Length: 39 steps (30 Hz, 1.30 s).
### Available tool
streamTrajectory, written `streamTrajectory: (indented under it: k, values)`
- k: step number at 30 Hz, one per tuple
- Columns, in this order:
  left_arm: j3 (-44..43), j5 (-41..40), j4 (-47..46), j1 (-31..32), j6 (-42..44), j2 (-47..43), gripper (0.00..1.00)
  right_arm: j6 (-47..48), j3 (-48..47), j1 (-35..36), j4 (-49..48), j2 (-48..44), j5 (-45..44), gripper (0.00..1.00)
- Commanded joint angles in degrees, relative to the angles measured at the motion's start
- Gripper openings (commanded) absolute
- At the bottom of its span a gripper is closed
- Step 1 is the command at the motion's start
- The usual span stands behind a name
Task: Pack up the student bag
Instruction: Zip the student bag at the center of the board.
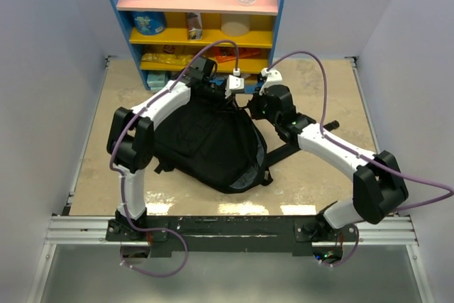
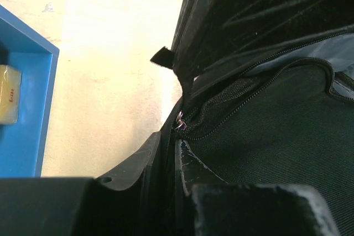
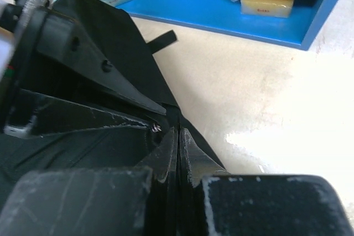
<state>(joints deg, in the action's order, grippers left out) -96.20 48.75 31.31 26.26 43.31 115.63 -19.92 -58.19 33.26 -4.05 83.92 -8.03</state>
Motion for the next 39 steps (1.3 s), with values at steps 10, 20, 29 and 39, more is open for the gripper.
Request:
streamTrajectory:
  k: [10, 20, 29, 39]
  values:
    - [-5.48, 1.7, 1.38, -0.25, -2.0, 0.91, 0.47, -0.82, 4.84, -1.44, 5.71, -9.38, -7.79, 0.0]
    - [-6.36, -8.05, -5.11, 1.07, -9.64, 2.4, 0.0, -1.96, 4.75, -1.44, 10.9, -13.77, -6.56, 0.0]
    - [-7.07, -12.1, -11.79, 0.98, -20.98, 1.79, 0.0, -6.7, 11.34, -1.18, 17.41, -23.7, -5.42, 0.0]
    - [-6.89, -9.56, -8.64, 2.56, -21.78, 0.21, 0.0, -6.46, 10.66, -0.82, 13.91, -21.36, -1.03, 0.41]
